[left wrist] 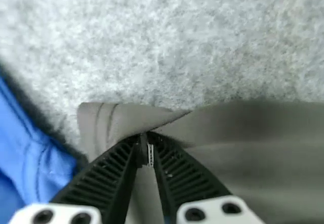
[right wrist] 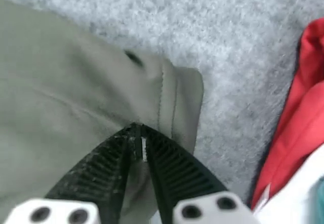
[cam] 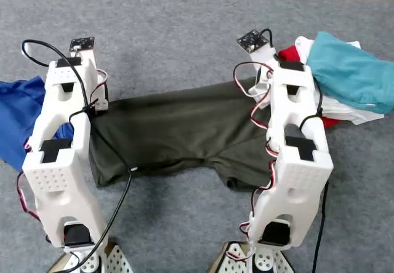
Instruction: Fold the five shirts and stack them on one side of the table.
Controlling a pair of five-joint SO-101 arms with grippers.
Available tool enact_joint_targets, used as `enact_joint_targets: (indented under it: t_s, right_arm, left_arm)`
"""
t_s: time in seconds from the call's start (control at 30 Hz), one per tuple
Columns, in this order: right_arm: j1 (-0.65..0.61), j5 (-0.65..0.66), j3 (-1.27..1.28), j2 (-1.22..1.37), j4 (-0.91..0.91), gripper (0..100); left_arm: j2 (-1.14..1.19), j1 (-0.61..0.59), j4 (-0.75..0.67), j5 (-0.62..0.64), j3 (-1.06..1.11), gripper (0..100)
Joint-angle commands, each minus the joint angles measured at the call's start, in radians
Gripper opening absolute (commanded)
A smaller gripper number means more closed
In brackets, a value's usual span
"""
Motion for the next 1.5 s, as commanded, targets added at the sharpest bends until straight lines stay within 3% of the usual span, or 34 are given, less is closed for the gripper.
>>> enact_joint_targets:
  t_s: [0.0, 0.27, 0.4, 0.6, 0.77, 0.93, 1.2, 1.47]
  right_arm:
    - [0.016, 0.018, -0.035, -0.186, 0.078, 0.4]
    - [0.016, 0.176, -0.008, -0.553, 0.284, 0.5]
    - [0.015, 0.35, 0.131, -0.696, 0.374, 0.5]
    - [0.015, 0.628, 0.472, -0.955, 0.45, 1.2]
    - [0.019, 0.807, 0.727, -1.178, 0.488, 14.4]
    - [0.019, 0.974, 0.901, -1.325, 0.626, 22.9]
    - [0.021, 1.005, 1.095, -1.356, 0.565, 23.1]
    - [0.021, 1.005, 1.279, -1.331, 0.318, 23.4]
  left_arm:
    - [-0.163, 0.011, 0.063, 0.043, -0.094, 2]
    - [-0.526, 0.098, 0.164, -0.038, 0.066, 2]
    - [-0.739, 0.107, 0.16, -0.043, 0.259, 2]
    - [-1.012, 0.098, 0.138, -0.15, 0.586, 2]
    - [-1.198, 0.06, 0.046, -0.17, 0.839, 2]
    - [-1.313, 0.054, 0.041, -0.17, 1.031, 2]
    - [-1.402, 0.031, 0.04, -0.172, 1.14, 2]
    - [-1.399, 0.032, 0.038, -0.172, 1.145, 2]
